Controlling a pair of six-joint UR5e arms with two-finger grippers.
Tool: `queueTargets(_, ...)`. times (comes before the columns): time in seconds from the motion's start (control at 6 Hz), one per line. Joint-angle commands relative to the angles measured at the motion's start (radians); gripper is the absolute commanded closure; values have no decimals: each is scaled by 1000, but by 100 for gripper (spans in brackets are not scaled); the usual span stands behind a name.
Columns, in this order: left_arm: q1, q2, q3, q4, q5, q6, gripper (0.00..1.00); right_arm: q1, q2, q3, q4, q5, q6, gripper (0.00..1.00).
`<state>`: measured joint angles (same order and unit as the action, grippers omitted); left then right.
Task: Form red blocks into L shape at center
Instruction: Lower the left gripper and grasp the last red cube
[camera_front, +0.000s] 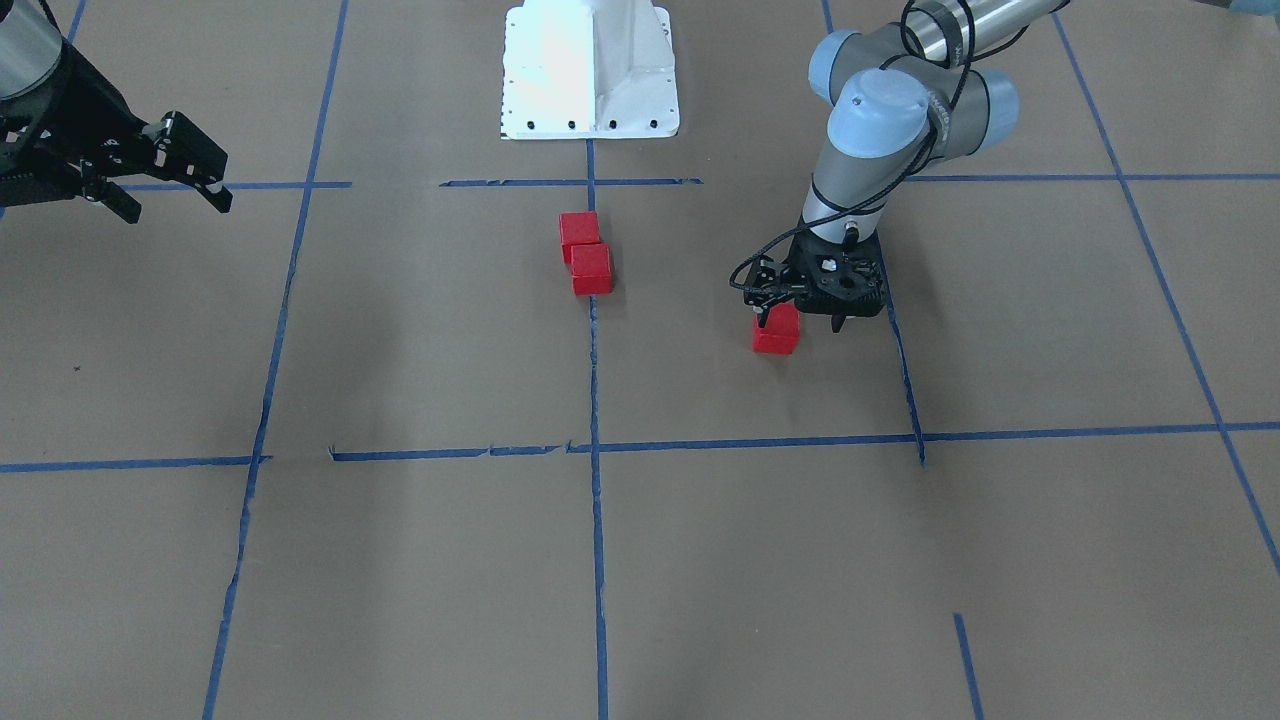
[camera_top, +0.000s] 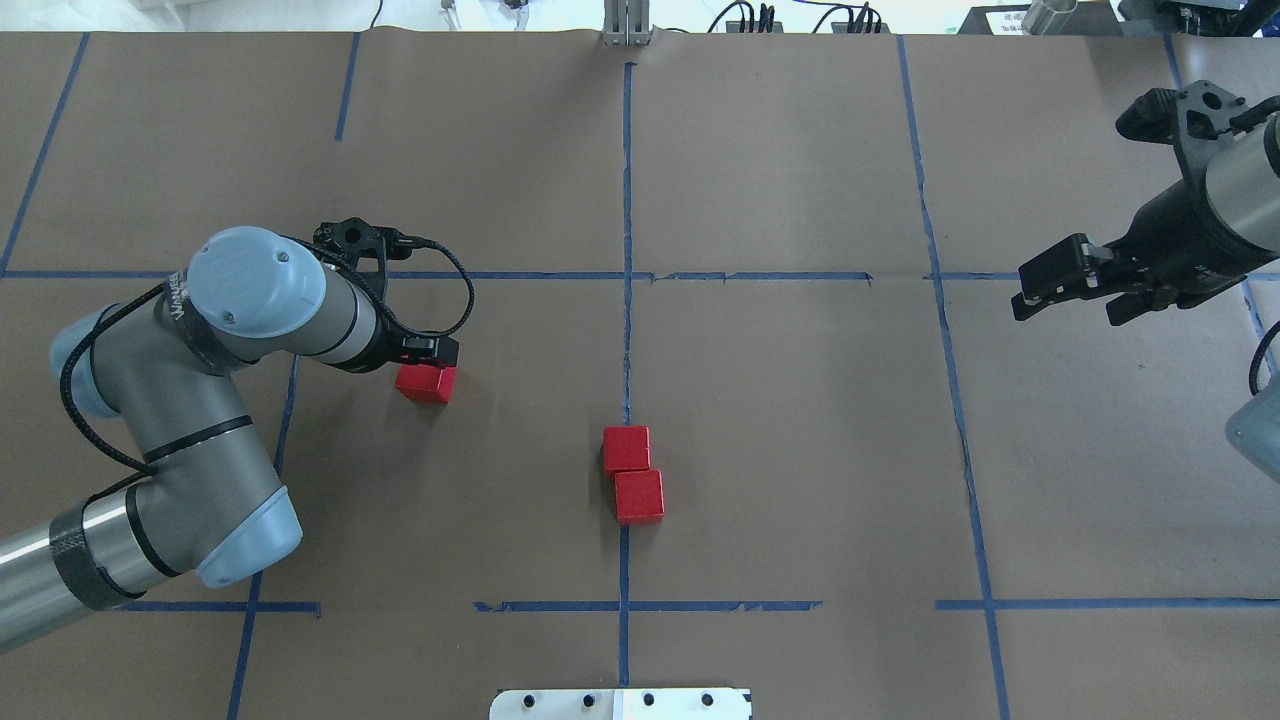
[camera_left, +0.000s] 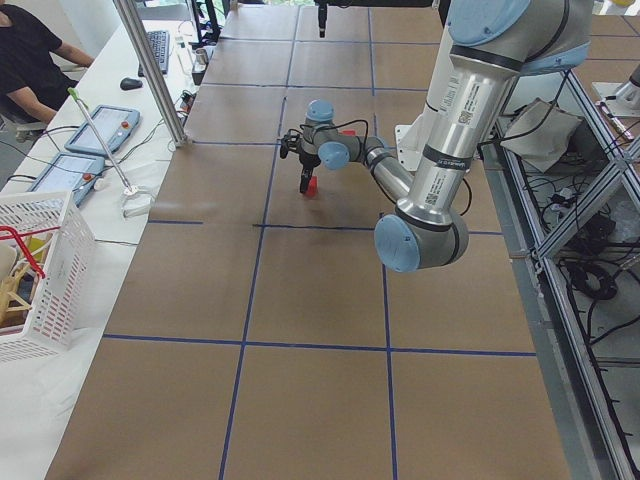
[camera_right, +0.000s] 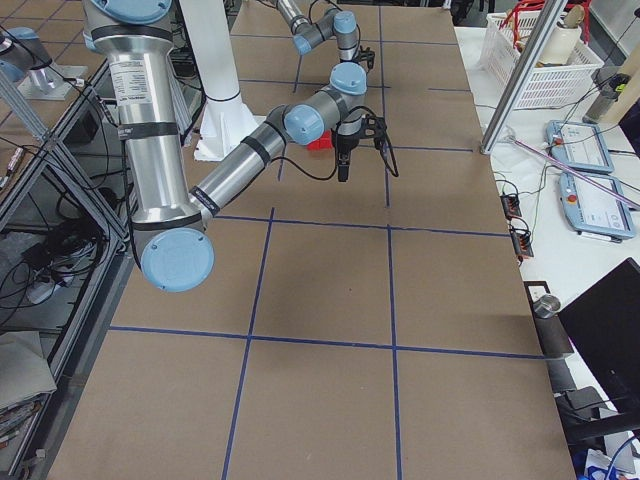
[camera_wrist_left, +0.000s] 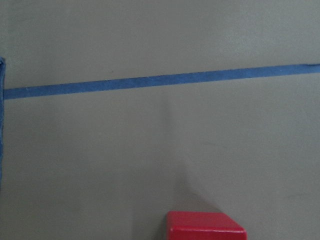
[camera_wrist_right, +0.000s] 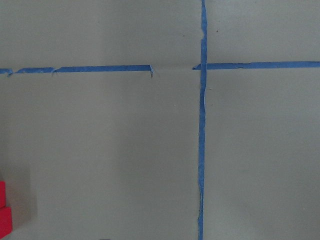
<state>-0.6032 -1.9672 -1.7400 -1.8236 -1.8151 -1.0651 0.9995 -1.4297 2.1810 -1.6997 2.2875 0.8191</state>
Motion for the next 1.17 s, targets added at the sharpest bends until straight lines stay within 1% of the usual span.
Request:
queueTargets(0.0, 8, -10, 5, -2, 0, -1, 0, -2, 0, 0, 0, 1, 0, 0)
queueTargets(0.5, 28, -27, 30, -2, 0, 1, 2, -4, 0, 0, 0, 0, 0, 0)
queueTargets(0.67, 31, -38, 45, -2, 2, 2, 5, -5, 0, 0, 0, 0, 0, 0)
queueTargets(0.83, 30, -39, 57, -2, 2, 5, 11, -4, 0, 0, 0, 1, 0, 0)
queueTargets(1.0, 31, -42, 57, -3, 2, 4, 59, -4, -1, 2, 0, 1, 0, 0)
